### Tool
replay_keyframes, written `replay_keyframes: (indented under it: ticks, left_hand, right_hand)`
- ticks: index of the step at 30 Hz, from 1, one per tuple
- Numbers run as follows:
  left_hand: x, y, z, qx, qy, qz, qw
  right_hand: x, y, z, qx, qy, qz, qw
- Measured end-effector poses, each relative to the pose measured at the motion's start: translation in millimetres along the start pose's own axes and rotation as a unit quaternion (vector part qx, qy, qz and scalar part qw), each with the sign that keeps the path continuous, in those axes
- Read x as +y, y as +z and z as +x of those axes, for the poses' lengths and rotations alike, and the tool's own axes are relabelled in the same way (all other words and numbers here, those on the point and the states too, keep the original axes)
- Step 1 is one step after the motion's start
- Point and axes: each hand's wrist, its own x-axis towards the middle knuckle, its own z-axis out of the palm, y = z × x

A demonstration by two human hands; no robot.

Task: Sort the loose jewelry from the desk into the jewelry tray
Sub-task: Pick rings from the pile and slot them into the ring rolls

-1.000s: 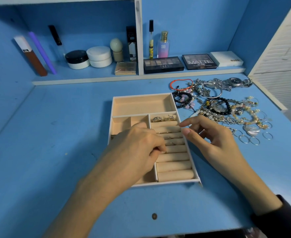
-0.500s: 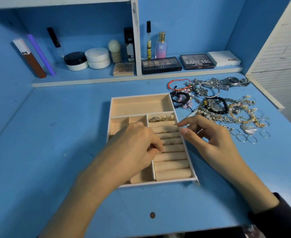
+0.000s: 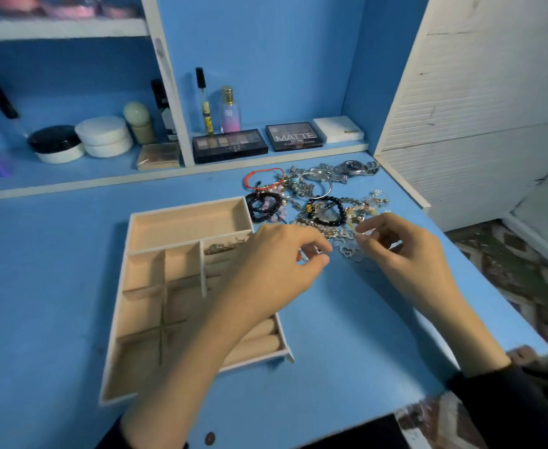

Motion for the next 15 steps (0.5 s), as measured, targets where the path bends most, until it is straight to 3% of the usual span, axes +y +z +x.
replay_keyframes:
  ticks: [5,15]
  left_hand:
    - [16,38,27,-0.027,0.033,0.017,0.999]
    - [25,65,43,-0.013,0.034,0.060,0.998]
  right_hand:
    - [26,-37,7,0.037,0.054,-0.110,0.992]
    - [36,-53,11,-0.042,0.094,-0.194,0.976]
